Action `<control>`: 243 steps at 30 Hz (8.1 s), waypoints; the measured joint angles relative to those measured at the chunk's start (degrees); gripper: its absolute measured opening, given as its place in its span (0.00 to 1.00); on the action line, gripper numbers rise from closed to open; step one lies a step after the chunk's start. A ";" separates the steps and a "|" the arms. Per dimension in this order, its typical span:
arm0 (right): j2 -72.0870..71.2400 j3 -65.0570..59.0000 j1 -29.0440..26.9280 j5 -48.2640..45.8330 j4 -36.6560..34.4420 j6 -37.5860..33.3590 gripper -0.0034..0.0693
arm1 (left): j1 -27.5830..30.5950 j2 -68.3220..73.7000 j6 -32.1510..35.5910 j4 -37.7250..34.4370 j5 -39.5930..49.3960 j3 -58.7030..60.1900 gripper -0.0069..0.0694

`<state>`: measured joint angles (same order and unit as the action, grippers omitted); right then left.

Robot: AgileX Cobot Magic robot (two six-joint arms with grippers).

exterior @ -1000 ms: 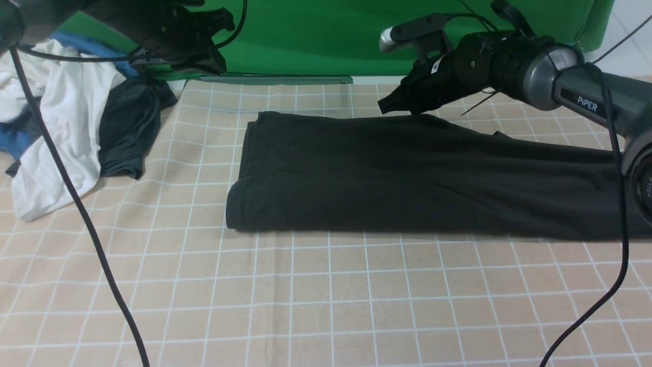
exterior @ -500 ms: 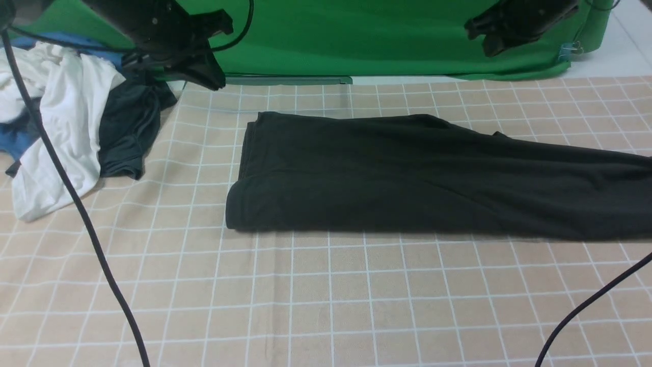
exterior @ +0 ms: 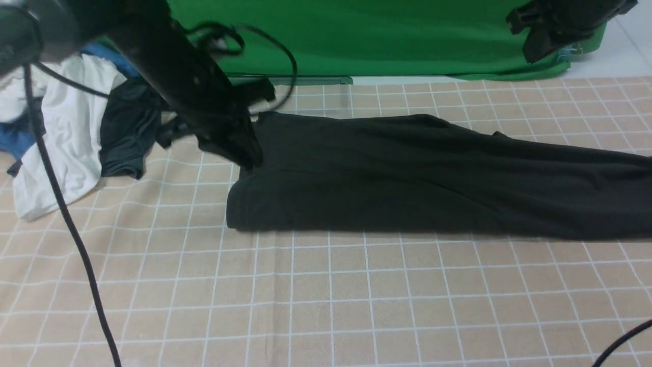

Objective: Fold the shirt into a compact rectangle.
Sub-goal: 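Pull the folded dark garment lengthwise by its ends to straighten it flat on the table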

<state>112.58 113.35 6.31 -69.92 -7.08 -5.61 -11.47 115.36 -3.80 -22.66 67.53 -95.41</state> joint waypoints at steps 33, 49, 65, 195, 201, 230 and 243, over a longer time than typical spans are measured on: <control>-10.19 -19.45 0.07 3.03 0.17 -1.04 0.08 | -2.72 7.28 -4.99 5.89 -4.85 2.99 0.23; -10.19 -19.45 0.07 2.44 0.23 -1.33 0.08 | -2.78 -4.79 -9.18 15.21 0.39 1.19 0.26; -10.19 -19.45 0.07 2.81 0.23 -1.26 0.08 | -2.78 5.67 -12.47 12.86 -3.80 1.25 0.79; -32.89 -59.88 -7.16 9.84 -4.87 0.62 0.11 | 12.66 -30.23 -11.15 23.56 1.69 33.37 0.12; -34.80 -63.53 -7.16 8.30 -1.92 0.67 0.11 | 13.86 -32.80 -11.15 22.66 1.63 40.40 0.12; -34.98 -75.64 -7.16 18.94 4.09 3.05 0.11 | 13.93 -32.83 -15.72 26.19 -8.02 36.04 0.70; -34.98 -75.67 -7.16 19.36 4.12 3.23 0.11 | 13.93 -15.80 -9.15 22.66 -23.44 33.48 0.70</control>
<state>77.60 37.68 -0.85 -50.56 -2.97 -2.38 2.45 99.56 -12.95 0.00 44.09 -61.94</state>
